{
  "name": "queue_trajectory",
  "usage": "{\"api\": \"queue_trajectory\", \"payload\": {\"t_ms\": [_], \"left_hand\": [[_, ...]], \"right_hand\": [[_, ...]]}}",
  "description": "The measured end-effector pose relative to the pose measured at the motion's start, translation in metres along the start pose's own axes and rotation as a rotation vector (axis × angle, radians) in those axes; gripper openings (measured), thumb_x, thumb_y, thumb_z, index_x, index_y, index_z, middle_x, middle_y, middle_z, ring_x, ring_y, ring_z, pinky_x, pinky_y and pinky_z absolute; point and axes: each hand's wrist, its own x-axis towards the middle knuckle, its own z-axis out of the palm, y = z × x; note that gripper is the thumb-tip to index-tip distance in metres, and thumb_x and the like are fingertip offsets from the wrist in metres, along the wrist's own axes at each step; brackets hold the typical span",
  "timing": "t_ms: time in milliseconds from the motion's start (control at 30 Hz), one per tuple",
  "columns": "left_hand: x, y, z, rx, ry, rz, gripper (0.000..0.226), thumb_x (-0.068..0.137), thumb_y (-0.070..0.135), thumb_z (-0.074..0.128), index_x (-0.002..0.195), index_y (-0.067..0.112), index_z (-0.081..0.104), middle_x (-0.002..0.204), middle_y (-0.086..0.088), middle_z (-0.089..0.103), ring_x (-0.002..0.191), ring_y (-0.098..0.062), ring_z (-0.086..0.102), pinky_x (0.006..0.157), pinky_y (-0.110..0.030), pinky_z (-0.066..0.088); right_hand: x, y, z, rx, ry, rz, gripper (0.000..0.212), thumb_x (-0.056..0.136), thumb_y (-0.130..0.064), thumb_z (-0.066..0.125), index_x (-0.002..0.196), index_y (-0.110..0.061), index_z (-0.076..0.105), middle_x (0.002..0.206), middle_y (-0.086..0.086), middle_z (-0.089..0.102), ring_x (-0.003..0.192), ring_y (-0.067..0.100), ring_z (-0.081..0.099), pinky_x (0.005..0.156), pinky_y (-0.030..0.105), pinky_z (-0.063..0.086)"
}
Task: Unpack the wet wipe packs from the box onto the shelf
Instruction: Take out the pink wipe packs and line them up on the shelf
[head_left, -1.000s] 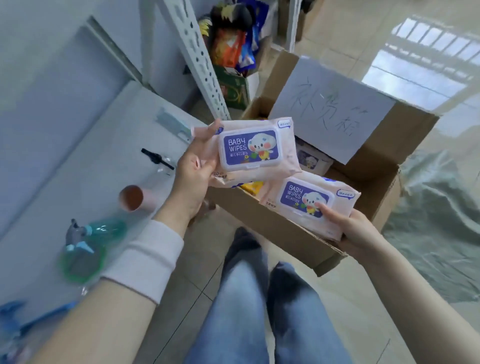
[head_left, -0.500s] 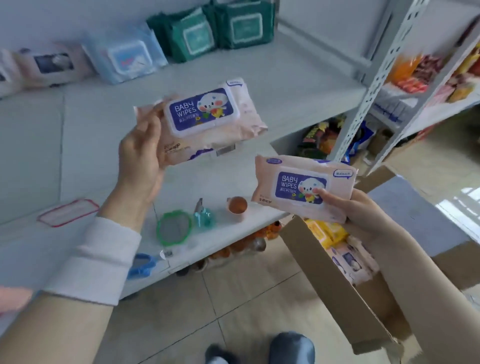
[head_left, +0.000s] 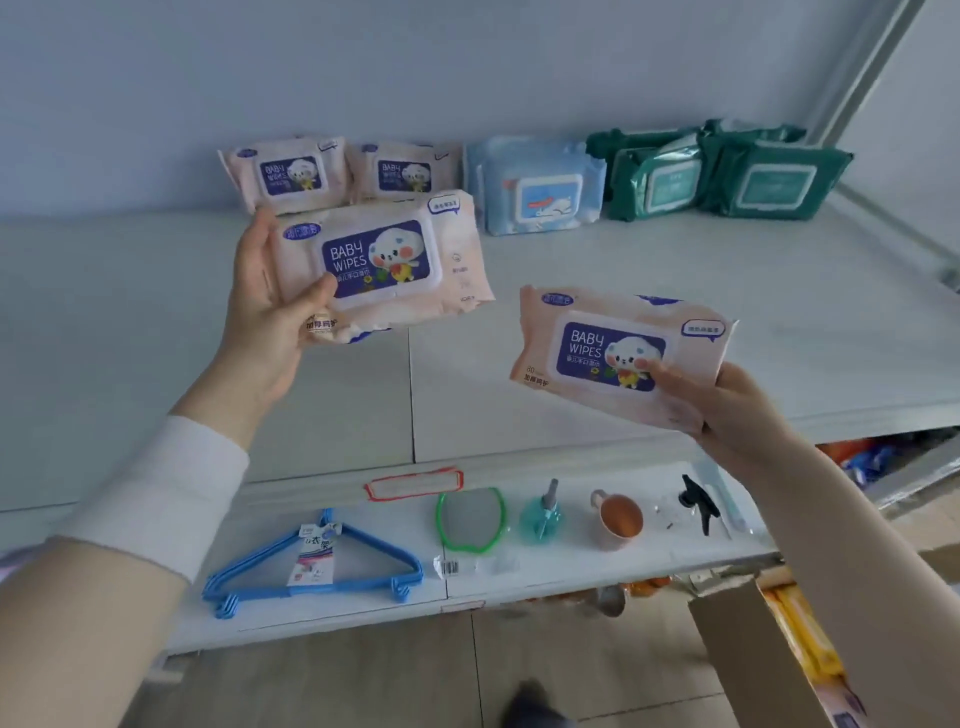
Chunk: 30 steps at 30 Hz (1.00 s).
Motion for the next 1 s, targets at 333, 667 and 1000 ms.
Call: {"api": "queue_trajectory", "payload": {"t_ms": [333,667,1000], "left_hand": [[0.084,-0.041,-0.088,0.163,0.311,-0.087,0.081,0.087,-0.012,0.051,0.148,0.028,0.015,0.112,0.032,0.051,0.096,0.01,0.061,0.069,-0.021,0.057],[0.212,-0.085,-0.13,0.236,0.182,-0.155,0.081,0.087,-0.009,0.054,0.148,0.026,0.013,0.119,0.026,0.047,0.101,0.008,0.057,0.078,-0.019,0.056],[0.277,-0.125,-0.132,0.552,0.195,-0.143,0.07,0.089,0.006,0.056,0.148,0.019,0.02,0.146,0.001,0.037,0.122,-0.007,0.043,0.077,0.004,0.042]], "right_hand": [[0.175,0.002,0.114,-0.056,-0.112,0.041,0.085,0.021,-0.05,0.09,0.095,-0.013,0.069,0.091,-0.001,0.076,0.086,0.019,0.072,0.077,0.034,0.059],[0.295,0.007,0.195,-0.203,0.07,0.033,0.053,0.08,-0.021,0.07,0.129,-0.015,0.05,0.124,0.004,0.061,0.113,0.026,0.059,0.096,0.045,0.05],[0.345,0.015,0.229,-0.717,0.53,-0.077,0.069,0.076,-0.037,0.073,0.132,-0.012,0.041,0.129,0.008,0.055,0.118,0.028,0.052,0.092,0.035,0.042]]}}
